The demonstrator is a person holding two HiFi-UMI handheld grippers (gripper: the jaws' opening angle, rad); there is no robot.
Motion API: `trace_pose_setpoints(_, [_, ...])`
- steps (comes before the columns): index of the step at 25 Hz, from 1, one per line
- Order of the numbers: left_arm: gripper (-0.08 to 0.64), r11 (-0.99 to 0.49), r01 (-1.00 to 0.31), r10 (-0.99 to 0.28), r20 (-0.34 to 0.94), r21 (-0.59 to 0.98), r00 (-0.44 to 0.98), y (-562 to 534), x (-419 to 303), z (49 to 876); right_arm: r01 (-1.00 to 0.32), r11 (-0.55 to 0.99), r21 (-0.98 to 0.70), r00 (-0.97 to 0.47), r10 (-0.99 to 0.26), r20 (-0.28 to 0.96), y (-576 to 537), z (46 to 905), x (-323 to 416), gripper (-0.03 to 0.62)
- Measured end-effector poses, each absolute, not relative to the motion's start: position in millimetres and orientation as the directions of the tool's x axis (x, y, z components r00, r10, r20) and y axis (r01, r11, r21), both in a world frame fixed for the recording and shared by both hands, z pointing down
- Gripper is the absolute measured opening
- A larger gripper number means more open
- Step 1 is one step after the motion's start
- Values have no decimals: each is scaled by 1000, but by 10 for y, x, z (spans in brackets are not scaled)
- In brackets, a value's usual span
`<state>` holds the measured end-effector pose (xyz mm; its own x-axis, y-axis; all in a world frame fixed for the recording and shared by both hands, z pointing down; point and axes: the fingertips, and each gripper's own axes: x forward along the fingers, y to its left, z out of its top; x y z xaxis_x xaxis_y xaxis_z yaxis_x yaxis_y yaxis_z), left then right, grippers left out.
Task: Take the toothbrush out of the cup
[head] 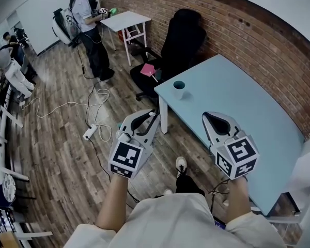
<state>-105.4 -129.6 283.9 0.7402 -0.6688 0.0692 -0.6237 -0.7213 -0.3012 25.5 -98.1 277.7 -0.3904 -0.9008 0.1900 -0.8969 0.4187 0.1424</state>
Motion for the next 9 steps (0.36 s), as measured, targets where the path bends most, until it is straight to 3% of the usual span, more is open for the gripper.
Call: trace_pose_setpoints(9, [77,-723,-624,-670,81,-297,738,-1330,-1073,2884,-891,429,147,-397,-895,203,-1029,2831,193,18])
